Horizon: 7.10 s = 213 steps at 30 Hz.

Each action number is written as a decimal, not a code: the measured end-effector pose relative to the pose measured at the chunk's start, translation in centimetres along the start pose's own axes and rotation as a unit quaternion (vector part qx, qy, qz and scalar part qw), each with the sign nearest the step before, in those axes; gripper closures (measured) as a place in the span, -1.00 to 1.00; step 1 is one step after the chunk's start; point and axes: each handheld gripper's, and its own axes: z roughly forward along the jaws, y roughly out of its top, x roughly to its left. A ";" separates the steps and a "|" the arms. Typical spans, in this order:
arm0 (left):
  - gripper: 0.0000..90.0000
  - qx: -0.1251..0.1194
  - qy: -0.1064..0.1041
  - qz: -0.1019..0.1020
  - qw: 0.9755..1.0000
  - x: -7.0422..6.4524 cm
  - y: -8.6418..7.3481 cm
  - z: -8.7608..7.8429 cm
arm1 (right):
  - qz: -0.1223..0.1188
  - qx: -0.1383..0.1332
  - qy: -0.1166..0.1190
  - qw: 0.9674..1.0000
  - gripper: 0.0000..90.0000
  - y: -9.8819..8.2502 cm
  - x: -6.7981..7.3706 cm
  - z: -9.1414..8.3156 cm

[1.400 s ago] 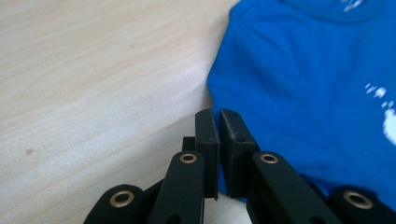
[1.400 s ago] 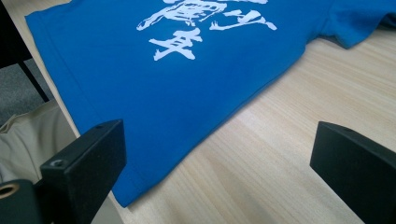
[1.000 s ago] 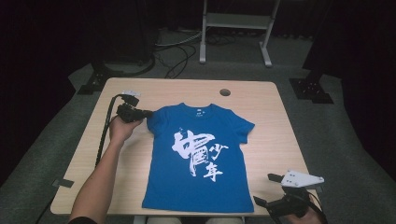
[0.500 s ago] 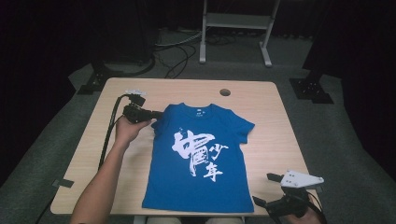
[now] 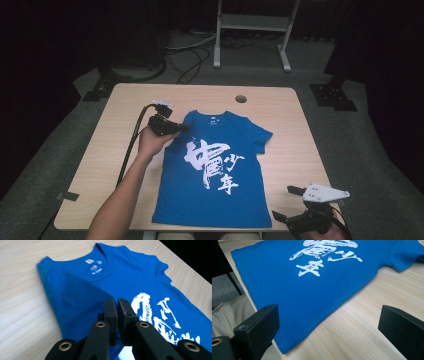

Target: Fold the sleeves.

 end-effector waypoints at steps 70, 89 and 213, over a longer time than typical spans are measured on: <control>-0.52 -0.033 0.002 0.018 0.999 -5.5 -8.9 -5.8 | 0.033 -0.014 -0.022 0.999 -0.92 -0.3 -0.9 -0.1; -0.75 -0.066 0.010 0.033 0.997 -8.1 -11.9 -7.4 | 0.062 -0.012 -0.038 0.997 -0.92 -0.7 -1.3 -0.3; -0.77 -0.100 0.023 0.055 0.993 -8.0 -13.7 -9.8 | 0.184 0.112 -0.075 0.974 -0.62 13.5 -19.2 15.2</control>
